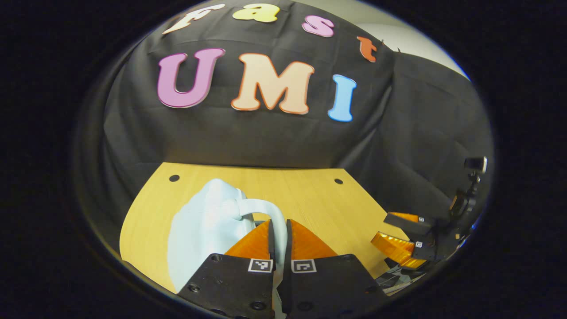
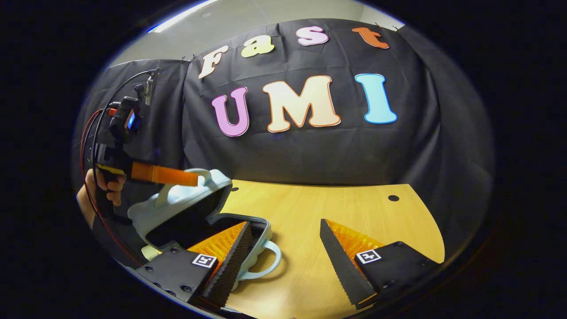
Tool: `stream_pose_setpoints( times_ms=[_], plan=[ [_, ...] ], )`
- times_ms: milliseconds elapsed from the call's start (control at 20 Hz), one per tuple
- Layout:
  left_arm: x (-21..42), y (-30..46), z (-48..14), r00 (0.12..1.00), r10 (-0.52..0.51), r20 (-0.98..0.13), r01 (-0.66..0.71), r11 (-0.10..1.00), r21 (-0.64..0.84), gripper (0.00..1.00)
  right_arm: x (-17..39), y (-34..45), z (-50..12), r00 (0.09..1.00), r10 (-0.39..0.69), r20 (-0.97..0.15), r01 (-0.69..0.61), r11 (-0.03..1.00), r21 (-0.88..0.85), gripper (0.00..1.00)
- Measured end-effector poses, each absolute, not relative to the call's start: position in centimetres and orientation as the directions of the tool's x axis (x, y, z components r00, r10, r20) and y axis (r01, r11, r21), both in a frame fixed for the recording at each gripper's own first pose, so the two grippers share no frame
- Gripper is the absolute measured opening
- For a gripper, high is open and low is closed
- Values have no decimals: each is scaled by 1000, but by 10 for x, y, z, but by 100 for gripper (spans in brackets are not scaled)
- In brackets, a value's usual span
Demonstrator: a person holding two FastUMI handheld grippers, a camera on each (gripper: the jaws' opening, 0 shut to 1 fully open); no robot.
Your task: First open the suitcase, pack the skin care products into it, and then close the suitcase.
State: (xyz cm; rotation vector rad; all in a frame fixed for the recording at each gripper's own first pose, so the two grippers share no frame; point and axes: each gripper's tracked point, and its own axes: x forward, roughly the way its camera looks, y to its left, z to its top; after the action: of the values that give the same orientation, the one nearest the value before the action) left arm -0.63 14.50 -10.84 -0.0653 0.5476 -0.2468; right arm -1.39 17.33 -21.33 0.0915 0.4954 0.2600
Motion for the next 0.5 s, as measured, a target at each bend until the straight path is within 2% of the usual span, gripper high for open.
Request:
stream_pose_setpoints(
  times_ms=[150, 250, 300, 350, 400, 450, 500],
  plan=[
    [-6, 121, -139, 790, -263, -554, 221, 965, -143, 1, -16, 150, -208, 852, 256, -456, -215, 966, 140, 98],
    [-5, 104, -153, 785, -253, -565, 207, 968, -144, 6, -19, 135, -206, 852, 255, -458, -216, 967, 136, 98],
    [0, 100, -152, 806, -232, -544, 192, 973, -131, 16, -20, 127, -202, 853, 257, -453, -223, 966, 128, 98],
    [4, 95, -153, 823, -202, -531, 170, 979, -109, 31, -20, 118, -198, 858, 258, -444, -230, 966, 117, 98],
    [5, 93, -149, 840, -173, -514, 150, 985, -85, 50, -18, 109, -192, 864, 261, -431, -238, 965, 108, 98],
    [7, 91, -145, 856, -144, -497, 127, 990, -69, 51, -17, 103, -186, 869, 267, -417, -246, 964, 105, 98],
    [7, 88, -142, 868, -120, -482, 104, 993, -59, 74, -15, 98, -180, 874, 275, -401, -254, 962, 106, 98]
  ],
)
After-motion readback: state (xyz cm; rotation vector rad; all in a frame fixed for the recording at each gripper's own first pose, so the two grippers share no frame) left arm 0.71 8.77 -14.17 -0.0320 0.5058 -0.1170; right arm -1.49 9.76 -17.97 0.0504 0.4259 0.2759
